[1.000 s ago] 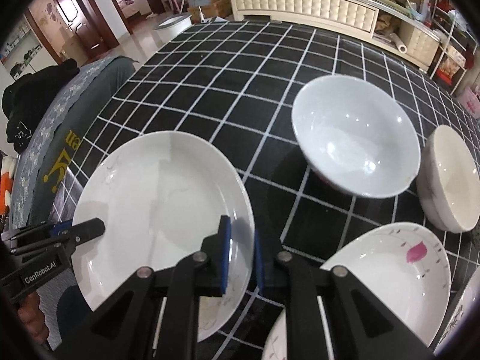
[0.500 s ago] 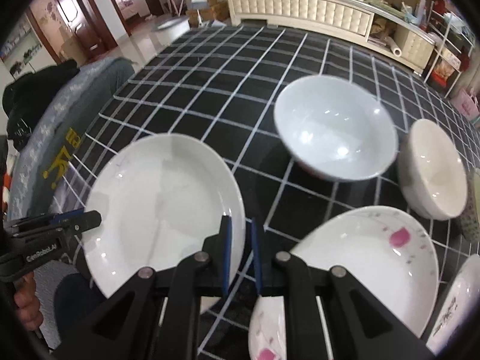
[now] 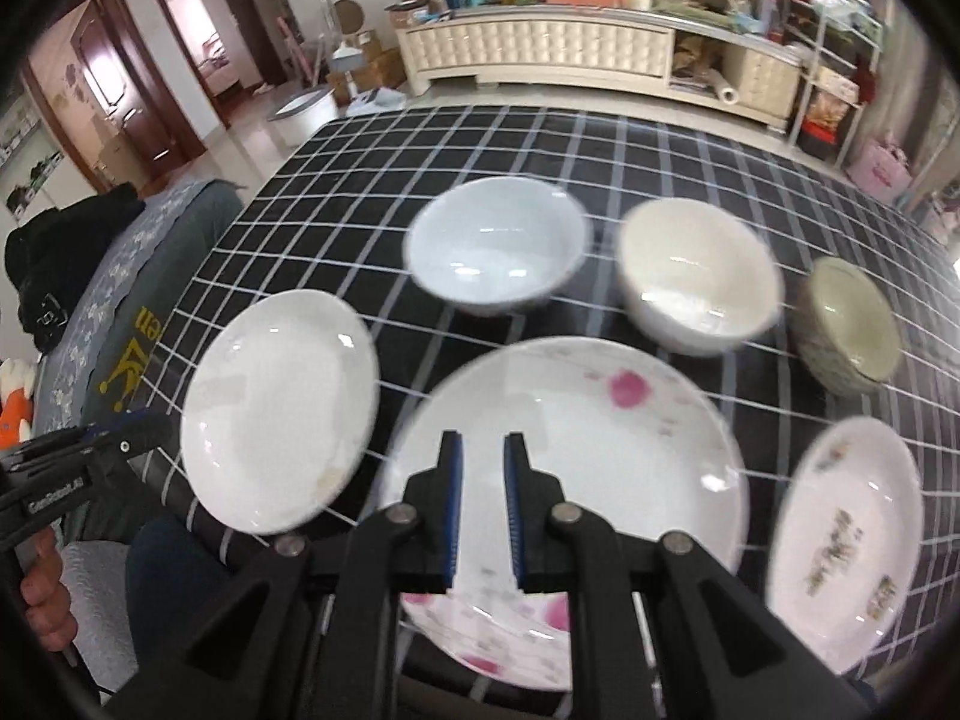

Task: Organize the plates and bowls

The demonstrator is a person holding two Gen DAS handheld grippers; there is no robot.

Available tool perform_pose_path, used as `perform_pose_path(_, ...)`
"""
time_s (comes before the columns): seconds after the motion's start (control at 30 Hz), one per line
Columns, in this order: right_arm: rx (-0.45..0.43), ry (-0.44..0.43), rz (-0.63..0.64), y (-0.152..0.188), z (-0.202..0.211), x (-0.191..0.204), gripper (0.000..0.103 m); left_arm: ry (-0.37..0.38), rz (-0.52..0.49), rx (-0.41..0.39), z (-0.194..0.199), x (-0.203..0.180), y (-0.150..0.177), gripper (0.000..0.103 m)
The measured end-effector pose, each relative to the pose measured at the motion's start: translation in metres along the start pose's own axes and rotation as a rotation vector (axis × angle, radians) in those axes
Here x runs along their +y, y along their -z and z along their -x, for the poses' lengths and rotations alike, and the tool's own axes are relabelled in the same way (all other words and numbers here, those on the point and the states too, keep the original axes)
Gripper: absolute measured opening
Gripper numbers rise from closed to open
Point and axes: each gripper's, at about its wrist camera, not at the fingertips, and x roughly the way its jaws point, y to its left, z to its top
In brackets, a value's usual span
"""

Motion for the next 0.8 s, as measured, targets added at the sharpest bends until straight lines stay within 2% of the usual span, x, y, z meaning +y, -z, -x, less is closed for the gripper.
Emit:
perform_pose_path(0.03, -0.002, 0.007, -0.005, 0.002, 0.002, -0.004, 0.018, 0.014, -0.025, -0.001, 0.001, -0.013, 0.001, 0.02)
perform_pose_path(0.1, 0.001, 0.024, -0.024, 0.006, 0.005, -0.019, 0.023, 0.035, -0.057, 0.001, 0.0, -0.028, 0.002, 0.03)
perform_pose_path(0.17, 0.005, 0.038, -0.042, 0.011, 0.005, -0.031, 0.033, 0.047, -0.102, 0.011, -0.004, -0.047, 0.004, 0.036)
perform_pose_path(0.23, 0.01, 0.046, -0.053, 0.014, 0.006, -0.04, 0.038, 0.046, -0.147, 0.031, -0.011, -0.066, 0.008, 0.037)
perform_pose_path(0.37, 0.025, 0.06, -0.078, 0.021, 0.003, -0.06, 0.046, 0.078, -0.168, 0.079, -0.03, -0.086, 0.017, 0.037)
perform_pose_path(0.53, 0.062, 0.071, -0.089, 0.026, -0.014, -0.082, 0.049, 0.113, -0.144, 0.145, -0.056, -0.1, 0.027, 0.037)
perform_pose_path(0.8, 0.115, 0.06, -0.096, 0.021, -0.044, -0.096, 0.049, 0.111, -0.15, 0.182, -0.083, -0.114, 0.03, 0.035)
